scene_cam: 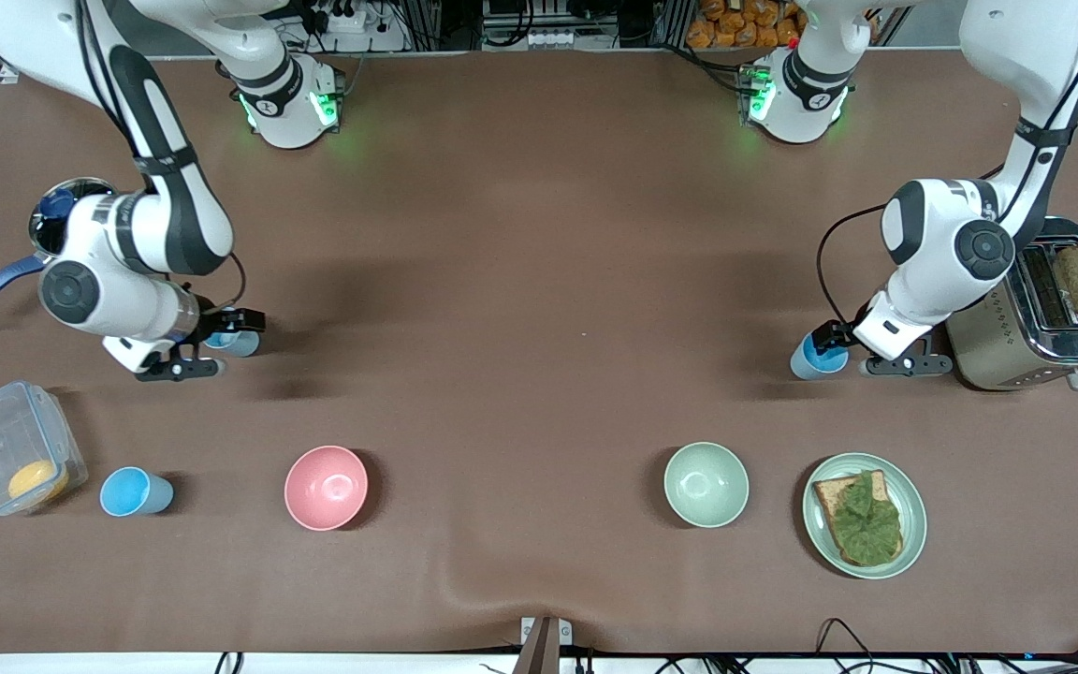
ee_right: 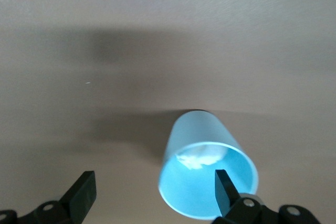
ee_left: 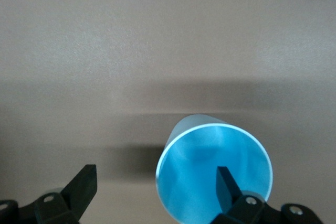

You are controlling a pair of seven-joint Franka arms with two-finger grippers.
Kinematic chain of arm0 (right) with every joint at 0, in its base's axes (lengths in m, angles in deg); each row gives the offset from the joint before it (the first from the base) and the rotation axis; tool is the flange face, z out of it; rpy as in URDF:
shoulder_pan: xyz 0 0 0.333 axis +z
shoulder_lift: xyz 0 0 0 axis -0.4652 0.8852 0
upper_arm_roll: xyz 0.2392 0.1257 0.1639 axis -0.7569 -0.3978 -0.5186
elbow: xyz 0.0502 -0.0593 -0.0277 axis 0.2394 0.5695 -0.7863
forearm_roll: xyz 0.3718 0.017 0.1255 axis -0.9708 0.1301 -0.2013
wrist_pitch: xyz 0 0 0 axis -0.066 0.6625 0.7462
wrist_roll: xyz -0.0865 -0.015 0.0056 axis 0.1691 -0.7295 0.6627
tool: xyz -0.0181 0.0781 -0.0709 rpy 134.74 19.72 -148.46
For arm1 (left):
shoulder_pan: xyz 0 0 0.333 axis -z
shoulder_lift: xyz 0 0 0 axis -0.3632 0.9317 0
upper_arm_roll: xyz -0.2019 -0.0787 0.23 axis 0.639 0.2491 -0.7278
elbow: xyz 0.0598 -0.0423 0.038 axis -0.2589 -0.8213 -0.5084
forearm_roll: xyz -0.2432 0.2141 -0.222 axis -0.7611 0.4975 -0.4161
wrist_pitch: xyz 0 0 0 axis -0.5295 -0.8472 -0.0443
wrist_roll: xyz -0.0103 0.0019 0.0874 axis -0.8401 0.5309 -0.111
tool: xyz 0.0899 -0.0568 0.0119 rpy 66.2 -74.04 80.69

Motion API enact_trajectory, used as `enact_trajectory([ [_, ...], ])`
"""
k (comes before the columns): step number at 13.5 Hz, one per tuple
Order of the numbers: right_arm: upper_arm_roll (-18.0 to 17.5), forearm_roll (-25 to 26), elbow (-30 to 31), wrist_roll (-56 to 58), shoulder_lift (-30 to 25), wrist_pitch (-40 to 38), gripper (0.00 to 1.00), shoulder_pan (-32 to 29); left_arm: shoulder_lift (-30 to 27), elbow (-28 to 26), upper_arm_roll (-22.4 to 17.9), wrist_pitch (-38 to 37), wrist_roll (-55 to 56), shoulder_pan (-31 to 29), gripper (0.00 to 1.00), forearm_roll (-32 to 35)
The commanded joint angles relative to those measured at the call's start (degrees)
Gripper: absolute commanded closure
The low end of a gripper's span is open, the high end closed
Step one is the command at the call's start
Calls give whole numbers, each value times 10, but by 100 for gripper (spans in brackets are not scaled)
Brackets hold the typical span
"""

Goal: Stack blue cups with both arms
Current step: 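Close both grippers around the rims of the two blue cups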

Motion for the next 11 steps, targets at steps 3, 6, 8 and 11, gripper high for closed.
enact_trajectory([
  [3,2,-12,-2,-6,16,-3,8,7,9,-1,1,11,13,2,15,3],
  [6,3,-12,-5,1,21,-6,80,8,14,1,1,12,13,9,54,3],
  [8,3,-12,-11,1,21,-7,100,6,13,1,1,12,14,17,100,3],
  [11,3,-10,-34,1,28,-39,100,6,9,4,1,12,14,21,100,6],
])
